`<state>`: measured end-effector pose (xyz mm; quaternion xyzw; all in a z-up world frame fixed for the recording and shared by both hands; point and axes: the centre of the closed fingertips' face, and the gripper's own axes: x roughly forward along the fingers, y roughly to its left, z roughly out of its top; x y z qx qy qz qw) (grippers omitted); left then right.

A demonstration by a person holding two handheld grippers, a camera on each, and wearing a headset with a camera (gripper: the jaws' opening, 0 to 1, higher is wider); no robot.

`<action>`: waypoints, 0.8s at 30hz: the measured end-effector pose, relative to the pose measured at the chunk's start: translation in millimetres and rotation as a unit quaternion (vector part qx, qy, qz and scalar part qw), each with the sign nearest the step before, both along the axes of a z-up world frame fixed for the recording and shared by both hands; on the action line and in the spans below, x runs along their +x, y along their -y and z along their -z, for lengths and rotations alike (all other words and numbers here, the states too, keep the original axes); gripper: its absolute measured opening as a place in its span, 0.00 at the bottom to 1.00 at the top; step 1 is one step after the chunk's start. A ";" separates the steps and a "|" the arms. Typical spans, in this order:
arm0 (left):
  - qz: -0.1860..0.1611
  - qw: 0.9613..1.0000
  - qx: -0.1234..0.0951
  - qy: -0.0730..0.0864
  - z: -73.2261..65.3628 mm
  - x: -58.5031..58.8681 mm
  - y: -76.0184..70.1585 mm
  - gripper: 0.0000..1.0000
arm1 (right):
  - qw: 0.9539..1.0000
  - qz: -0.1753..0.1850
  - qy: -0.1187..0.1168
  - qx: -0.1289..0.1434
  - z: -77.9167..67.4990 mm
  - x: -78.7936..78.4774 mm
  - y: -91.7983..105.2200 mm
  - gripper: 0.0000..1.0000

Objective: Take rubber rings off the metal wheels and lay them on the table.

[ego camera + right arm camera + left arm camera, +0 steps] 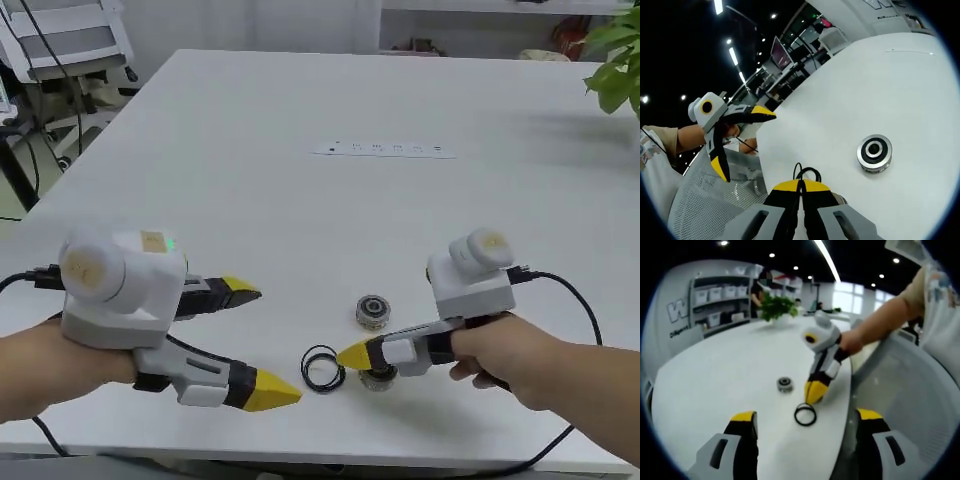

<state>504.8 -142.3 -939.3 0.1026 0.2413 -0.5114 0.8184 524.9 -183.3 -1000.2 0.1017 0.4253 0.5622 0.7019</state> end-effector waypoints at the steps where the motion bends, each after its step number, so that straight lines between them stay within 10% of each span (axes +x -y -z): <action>1: 0.001 1.000 0.001 0.000 0.4 -0.5 0.1 0.81 | 1.000 -0.002 0.003 -0.003 0.0 -0.4 -0.1 0.00; 24: 0.003 1.000 0.007 -0.015 4.9 -2.2 -0.4 0.79 | 0.998 -0.013 0.059 -0.013 -15.5 2.2 6.8 0.08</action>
